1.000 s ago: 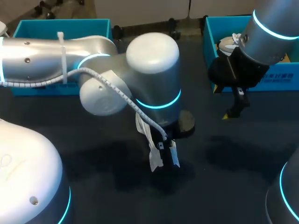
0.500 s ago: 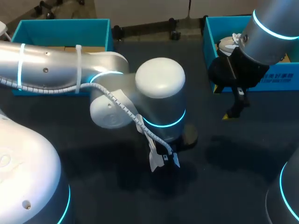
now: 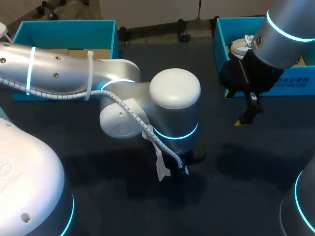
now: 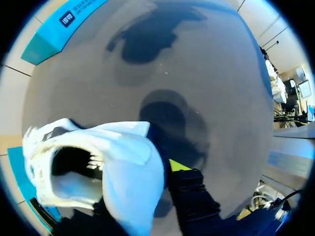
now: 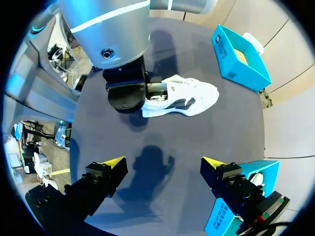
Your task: Take the shoe out of the shoebox, open the shoe tongue, remove and reinsert the insole, then place the shoe into the shoebox
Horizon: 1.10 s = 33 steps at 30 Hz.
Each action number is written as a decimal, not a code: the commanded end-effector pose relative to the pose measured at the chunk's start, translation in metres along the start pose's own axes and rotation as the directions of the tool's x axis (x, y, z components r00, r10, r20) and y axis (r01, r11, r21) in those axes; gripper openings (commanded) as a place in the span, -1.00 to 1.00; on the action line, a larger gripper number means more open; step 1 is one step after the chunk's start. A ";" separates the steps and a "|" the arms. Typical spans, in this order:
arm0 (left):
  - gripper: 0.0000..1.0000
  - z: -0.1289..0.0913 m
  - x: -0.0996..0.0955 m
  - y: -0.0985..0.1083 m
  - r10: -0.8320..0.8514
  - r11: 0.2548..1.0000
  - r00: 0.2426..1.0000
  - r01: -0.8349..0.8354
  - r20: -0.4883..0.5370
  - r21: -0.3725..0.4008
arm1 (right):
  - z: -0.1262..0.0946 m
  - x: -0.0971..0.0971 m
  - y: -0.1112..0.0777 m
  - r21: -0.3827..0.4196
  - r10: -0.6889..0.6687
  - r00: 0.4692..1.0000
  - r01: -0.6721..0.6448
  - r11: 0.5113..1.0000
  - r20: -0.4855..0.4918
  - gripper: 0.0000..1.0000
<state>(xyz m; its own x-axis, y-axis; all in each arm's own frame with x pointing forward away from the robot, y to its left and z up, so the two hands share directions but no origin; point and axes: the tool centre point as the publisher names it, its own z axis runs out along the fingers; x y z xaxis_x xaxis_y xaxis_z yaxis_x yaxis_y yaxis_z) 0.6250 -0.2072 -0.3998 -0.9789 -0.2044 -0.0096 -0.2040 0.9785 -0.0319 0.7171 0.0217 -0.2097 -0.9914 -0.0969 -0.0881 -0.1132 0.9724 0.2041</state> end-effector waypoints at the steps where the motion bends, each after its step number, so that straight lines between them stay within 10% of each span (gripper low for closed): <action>1: -1.00 -0.001 -0.004 0.003 0.001 1.000 1.000 -0.001 -0.009 -0.016 | 0.002 -0.001 0.001 0.002 0.000 1.000 0.000 1.000 0.000 1.00; 33: -1.00 -0.194 -0.031 0.052 0.227 0.974 0.969 -0.227 -0.098 0.007 | 0.002 -0.001 0.001 0.002 0.000 1.000 0.000 1.000 0.000 1.00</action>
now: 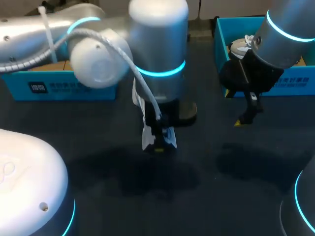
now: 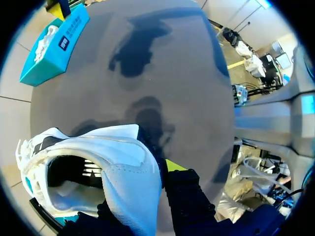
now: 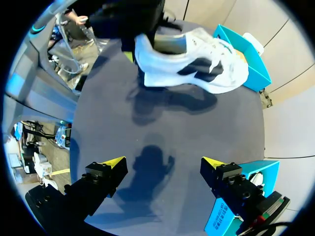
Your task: Take the shoe out of the shoebox, open the shoe tongue, remove and reinsert the insole, then place the shoe into the shoebox
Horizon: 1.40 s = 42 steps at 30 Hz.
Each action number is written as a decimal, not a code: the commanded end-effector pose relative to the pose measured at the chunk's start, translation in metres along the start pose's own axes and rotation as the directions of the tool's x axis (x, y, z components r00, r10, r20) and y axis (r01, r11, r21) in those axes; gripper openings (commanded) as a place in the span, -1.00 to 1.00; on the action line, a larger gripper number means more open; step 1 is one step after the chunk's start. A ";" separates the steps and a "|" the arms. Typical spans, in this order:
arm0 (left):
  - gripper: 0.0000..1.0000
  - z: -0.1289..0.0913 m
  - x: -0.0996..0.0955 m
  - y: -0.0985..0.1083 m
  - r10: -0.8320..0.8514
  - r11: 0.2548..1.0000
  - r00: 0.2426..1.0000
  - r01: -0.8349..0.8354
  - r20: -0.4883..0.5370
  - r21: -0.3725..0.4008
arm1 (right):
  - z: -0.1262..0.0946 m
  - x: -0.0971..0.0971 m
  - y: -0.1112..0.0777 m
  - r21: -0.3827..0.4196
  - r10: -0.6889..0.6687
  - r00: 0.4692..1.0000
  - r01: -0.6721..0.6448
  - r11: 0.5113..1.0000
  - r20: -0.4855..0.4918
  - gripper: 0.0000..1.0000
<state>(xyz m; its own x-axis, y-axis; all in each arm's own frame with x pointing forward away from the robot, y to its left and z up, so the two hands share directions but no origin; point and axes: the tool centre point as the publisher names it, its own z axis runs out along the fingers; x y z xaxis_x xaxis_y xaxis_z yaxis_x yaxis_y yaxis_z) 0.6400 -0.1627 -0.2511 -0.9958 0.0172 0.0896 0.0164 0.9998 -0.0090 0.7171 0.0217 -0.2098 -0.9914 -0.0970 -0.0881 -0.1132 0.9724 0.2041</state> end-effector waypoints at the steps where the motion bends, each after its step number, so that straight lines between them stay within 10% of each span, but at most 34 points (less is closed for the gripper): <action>1: -1.00 -0.048 0.003 0.018 0.015 1.000 1.000 -0.015 0.011 0.024 | 0.002 -0.001 0.001 0.002 0.000 1.000 0.000 1.000 0.000 1.00; 30: -1.00 -0.076 0.007 0.020 0.059 0.996 0.998 -0.061 0.022 0.072 | 0.002 -0.001 0.001 0.002 0.000 1.000 0.000 1.000 0.000 1.00; 42: -1.00 -0.100 -0.013 0.069 0.081 0.996 0.997 -0.081 0.015 0.037 | 0.002 -0.001 0.001 0.002 0.000 1.000 0.000 1.000 0.000 1.00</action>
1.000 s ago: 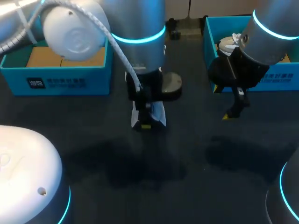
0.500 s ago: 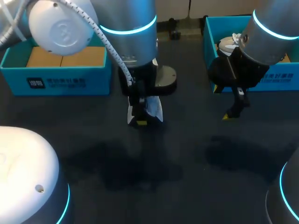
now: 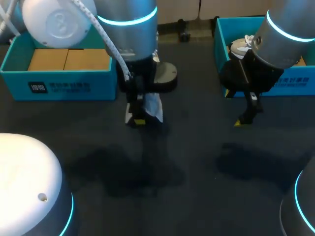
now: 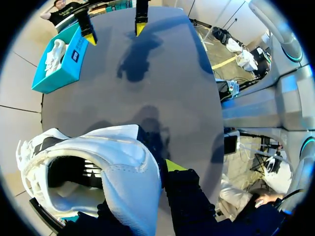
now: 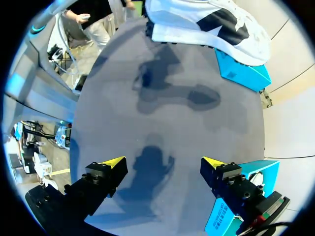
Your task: Take the shoe out of the shoebox, open the shoe tongue, remove and reinsert the insole, then place the shoe into the shoebox
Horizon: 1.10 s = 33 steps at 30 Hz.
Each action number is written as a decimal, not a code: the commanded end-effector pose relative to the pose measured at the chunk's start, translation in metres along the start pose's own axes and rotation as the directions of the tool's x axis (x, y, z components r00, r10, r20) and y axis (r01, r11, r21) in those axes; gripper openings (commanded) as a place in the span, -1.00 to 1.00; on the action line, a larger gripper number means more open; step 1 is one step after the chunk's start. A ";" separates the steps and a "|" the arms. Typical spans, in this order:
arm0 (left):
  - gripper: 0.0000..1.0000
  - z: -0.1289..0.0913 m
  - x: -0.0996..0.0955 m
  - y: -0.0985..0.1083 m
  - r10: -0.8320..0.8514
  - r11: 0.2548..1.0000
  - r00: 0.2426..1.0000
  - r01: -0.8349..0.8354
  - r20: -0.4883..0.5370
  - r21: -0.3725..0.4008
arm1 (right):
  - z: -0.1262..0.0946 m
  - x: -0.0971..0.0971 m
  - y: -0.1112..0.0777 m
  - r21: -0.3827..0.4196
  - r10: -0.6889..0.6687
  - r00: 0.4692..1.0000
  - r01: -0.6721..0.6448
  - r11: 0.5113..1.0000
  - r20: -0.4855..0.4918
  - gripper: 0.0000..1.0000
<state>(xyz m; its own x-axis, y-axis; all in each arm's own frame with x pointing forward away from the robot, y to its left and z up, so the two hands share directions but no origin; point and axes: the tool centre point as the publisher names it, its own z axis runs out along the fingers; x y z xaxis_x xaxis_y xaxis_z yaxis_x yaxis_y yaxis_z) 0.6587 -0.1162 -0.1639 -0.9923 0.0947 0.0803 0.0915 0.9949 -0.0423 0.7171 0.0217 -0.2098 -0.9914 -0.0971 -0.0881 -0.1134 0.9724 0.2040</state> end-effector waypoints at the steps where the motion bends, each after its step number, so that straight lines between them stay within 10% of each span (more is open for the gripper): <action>1: -1.00 -0.012 -0.003 0.026 0.000 1.000 1.000 0.000 0.011 0.006 | 0.002 -0.001 0.001 0.002 0.000 1.000 0.000 1.000 0.000 1.00; 33: -1.00 -0.017 -0.054 0.222 0.098 0.987 0.994 -0.102 -0.041 -0.122 | 0.002 -0.001 0.001 0.002 0.000 1.000 0.000 1.000 0.000 1.00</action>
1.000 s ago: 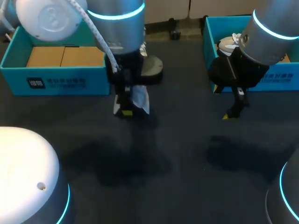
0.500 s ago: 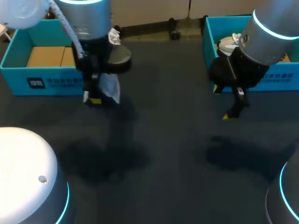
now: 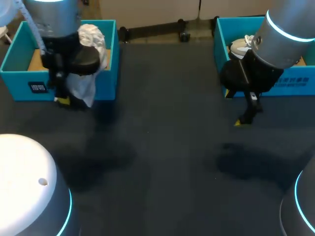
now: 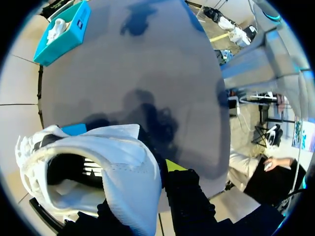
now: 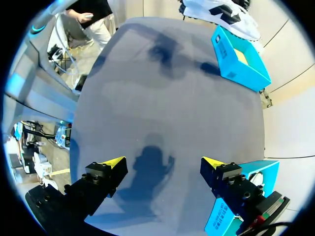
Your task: Take the shoe out of the shoebox, open the shoe tongue, remove and reinsert the insole, then place the shoe into the shoebox
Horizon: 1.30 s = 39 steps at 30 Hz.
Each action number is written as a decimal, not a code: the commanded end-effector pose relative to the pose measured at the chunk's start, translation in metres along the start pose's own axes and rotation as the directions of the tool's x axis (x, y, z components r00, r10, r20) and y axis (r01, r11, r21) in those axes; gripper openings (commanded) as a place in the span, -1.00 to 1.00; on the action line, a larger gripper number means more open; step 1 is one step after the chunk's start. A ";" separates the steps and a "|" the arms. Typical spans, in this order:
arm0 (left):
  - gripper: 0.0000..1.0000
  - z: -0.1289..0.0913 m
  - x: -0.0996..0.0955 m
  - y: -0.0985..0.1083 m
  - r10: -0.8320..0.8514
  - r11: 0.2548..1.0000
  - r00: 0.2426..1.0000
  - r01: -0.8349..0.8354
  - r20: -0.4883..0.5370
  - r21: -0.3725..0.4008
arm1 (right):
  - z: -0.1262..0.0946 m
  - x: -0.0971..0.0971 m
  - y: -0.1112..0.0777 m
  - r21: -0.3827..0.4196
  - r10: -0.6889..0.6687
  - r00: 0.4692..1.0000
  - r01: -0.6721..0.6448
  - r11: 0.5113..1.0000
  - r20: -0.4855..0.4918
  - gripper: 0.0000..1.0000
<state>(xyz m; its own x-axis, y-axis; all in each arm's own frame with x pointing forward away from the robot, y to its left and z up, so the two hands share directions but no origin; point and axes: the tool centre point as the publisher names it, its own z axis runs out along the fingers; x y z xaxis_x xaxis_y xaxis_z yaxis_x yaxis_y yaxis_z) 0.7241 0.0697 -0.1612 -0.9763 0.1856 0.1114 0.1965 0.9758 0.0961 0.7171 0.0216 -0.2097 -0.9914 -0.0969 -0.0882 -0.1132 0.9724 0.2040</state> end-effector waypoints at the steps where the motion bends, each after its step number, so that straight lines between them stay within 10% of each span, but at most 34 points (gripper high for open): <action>1: -1.00 0.003 -0.006 0.039 -0.001 1.000 1.000 0.002 -0.007 0.020 | 0.002 -0.001 0.001 0.002 0.000 1.000 0.000 1.000 0.000 1.00; 21: -1.00 0.013 -0.042 0.162 -0.064 0.998 0.998 0.064 -0.027 -0.026 | 0.002 -0.001 0.001 0.002 0.000 1.000 0.000 1.000 0.000 1.00; 39: -1.00 0.016 -0.119 0.248 -0.245 0.962 0.970 0.244 -0.007 0.119 | 0.002 -0.001 0.001 0.002 0.000 1.000 0.000 1.000 0.000 1.00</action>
<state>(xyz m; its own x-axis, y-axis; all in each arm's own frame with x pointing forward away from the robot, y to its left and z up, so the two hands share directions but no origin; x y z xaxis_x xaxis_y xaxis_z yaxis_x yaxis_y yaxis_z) 0.8702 0.2846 -0.1651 -0.9964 -0.0563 0.0637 -0.0543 0.9980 0.0327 0.7171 0.0216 -0.2097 -0.9914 -0.0969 -0.0881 -0.1132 0.9724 0.2041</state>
